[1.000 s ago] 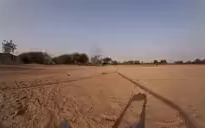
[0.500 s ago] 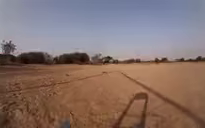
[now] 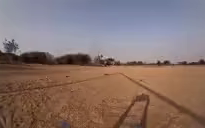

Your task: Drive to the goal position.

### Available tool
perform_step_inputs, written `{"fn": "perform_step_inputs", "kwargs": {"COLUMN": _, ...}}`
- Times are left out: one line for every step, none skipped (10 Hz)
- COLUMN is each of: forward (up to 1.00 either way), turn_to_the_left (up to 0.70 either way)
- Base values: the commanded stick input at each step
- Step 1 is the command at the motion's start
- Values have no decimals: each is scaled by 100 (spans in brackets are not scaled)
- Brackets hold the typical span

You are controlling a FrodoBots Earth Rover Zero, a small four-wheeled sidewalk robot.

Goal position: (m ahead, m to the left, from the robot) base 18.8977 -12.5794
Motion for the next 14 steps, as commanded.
{"fn": "perform_step_inputs", "kwargs": {"forward": 70, "turn_to_the_left": 0}}
{"fn": "perform_step_inputs", "kwargs": {"forward": 70, "turn_to_the_left": 0}}
{"fn": "perform_step_inputs", "kwargs": {"forward": 70, "turn_to_the_left": 0}}
{"fn": "perform_step_inputs", "kwargs": {"forward": 70, "turn_to_the_left": 0}}
{"fn": "perform_step_inputs", "kwargs": {"forward": 70, "turn_to_the_left": 0}}
{"fn": "perform_step_inputs", "kwargs": {"forward": 70, "turn_to_the_left": 0}}
{"fn": "perform_step_inputs", "kwargs": {"forward": 70, "turn_to_the_left": 0}}
{"fn": "perform_step_inputs", "kwargs": {"forward": 70, "turn_to_the_left": 0}}
{"fn": "perform_step_inputs", "kwargs": {"forward": 70, "turn_to_the_left": 0}}
{"fn": "perform_step_inputs", "kwargs": {"forward": 70, "turn_to_the_left": 0}}
{"fn": "perform_step_inputs", "kwargs": {"forward": 70, "turn_to_the_left": 0}}
{"fn": "perform_step_inputs", "kwargs": {"forward": 70, "turn_to_the_left": 0}}
{"fn": "perform_step_inputs", "kwargs": {"forward": 70, "turn_to_the_left": 0}}
{"fn": "perform_step_inputs", "kwargs": {"forward": 70, "turn_to_the_left": 0}}
